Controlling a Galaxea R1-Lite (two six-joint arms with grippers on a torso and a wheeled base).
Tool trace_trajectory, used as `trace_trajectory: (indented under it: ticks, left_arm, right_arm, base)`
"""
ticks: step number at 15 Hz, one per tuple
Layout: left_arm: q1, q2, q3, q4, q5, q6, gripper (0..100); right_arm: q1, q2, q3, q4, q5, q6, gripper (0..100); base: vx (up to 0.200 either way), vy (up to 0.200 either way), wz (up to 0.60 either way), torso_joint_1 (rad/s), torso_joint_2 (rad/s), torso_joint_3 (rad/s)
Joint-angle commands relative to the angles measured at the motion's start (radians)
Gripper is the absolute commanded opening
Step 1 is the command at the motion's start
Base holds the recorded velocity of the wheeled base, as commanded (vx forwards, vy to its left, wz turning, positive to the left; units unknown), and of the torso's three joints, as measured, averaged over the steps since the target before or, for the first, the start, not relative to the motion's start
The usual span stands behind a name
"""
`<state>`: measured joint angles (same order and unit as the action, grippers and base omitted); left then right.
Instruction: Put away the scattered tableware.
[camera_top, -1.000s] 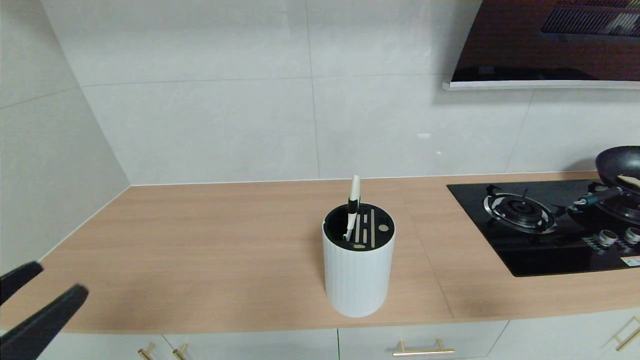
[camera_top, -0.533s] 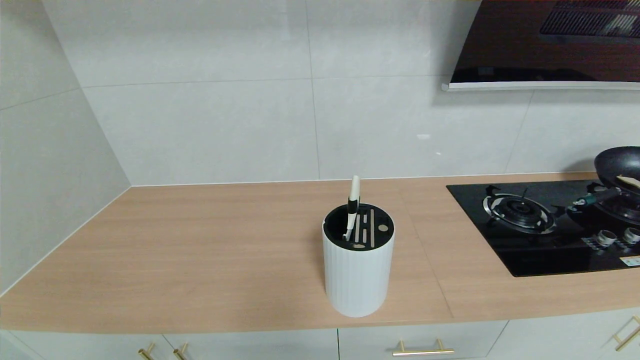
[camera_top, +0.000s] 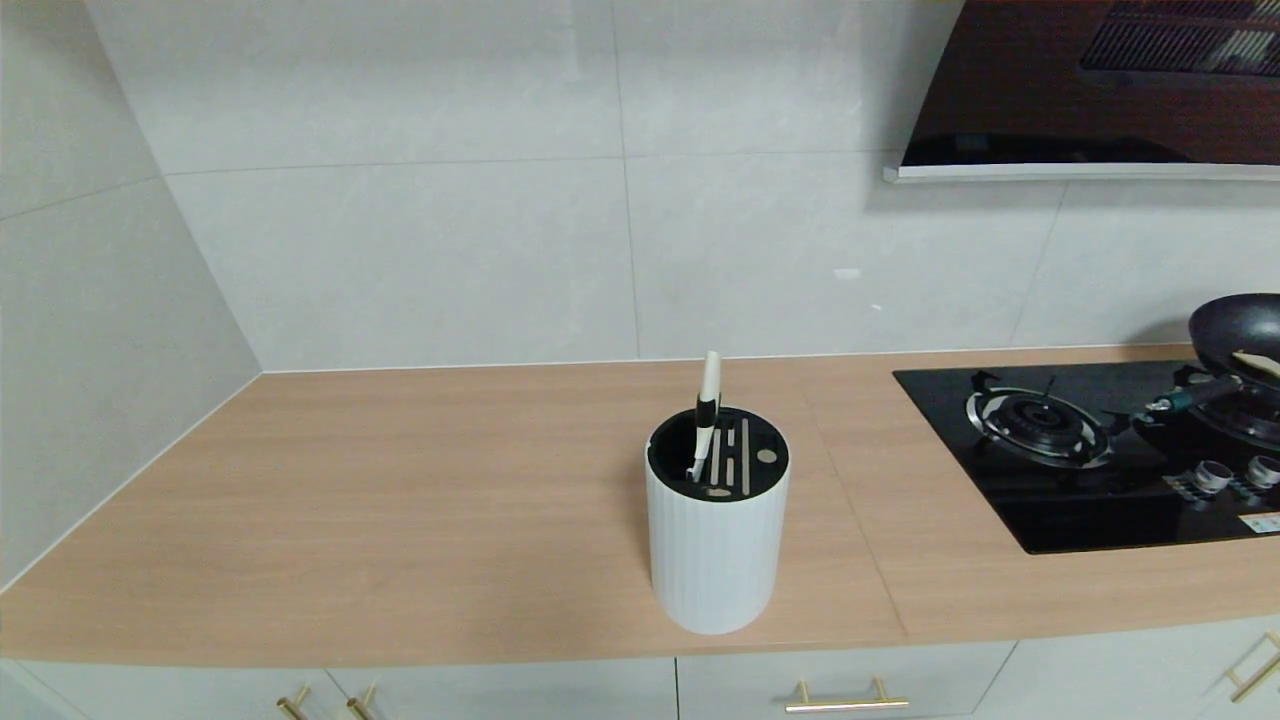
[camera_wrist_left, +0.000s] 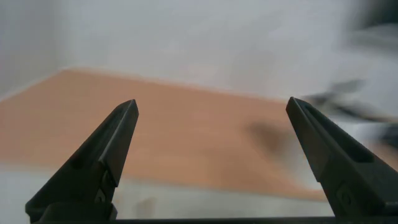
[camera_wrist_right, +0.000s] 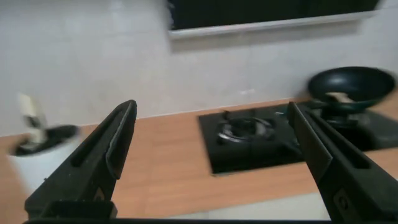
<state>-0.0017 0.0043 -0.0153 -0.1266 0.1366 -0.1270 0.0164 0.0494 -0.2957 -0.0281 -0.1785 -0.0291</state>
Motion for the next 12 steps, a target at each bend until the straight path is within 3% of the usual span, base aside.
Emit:
trace_trajectory:
  ticks: [1, 4, 6, 8, 11, 12]
  left_arm:
    - [0.002, -0.004, 0.012, 0.108, 0.015, 0.072, 100]
    - [0.002, -0.004, 0.015, 0.120, -0.081, 0.121, 100]
    - [0.002, -0.004, 0.015, 0.124, -0.112, 0.142, 100]
    - [0.002, -0.004, 0.015, 0.122, -0.111, 0.122, 100]
    - [0.002, -0.004, 0.014, 0.124, -0.111, 0.119, 100]
    - [0.002, -0.004, 0.014, 0.124, -0.111, 0.118, 100]
  right_arm:
    - [-0.023, -0.046, 0.135, -0.055, -0.050, -0.051, 100]
    - [-0.023, -0.046, 0.296, -0.145, -0.058, -0.080, 100]
    - [-0.023, -0.046, 0.296, -0.044, -0.061, -0.069, 100]
    - [-0.023, -0.046, 0.294, -0.029, -0.059, -0.069, 100]
    - [-0.019, -0.048, 0.296, -0.013, 0.142, -0.032, 100]
    - [-0.021, -0.020, 0.293, 0.045, 0.163, -0.009, 100]
  base:
    - [0.000, 0.000, 0.00, 0.000, 0.00, 0.000]
    - [0.000, 0.000, 0.00, 0.000, 0.00, 0.000]
    - [0.000, 0.000, 0.00, 0.000, 0.00, 0.000]
    - [0.000, 0.000, 0.00, 0.000, 0.00, 0.000]
    - [0.000, 0.000, 0.00, 0.000, 0.00, 0.000]
    - [0.000, 0.000, 0.00, 0.000, 0.00, 0.000]
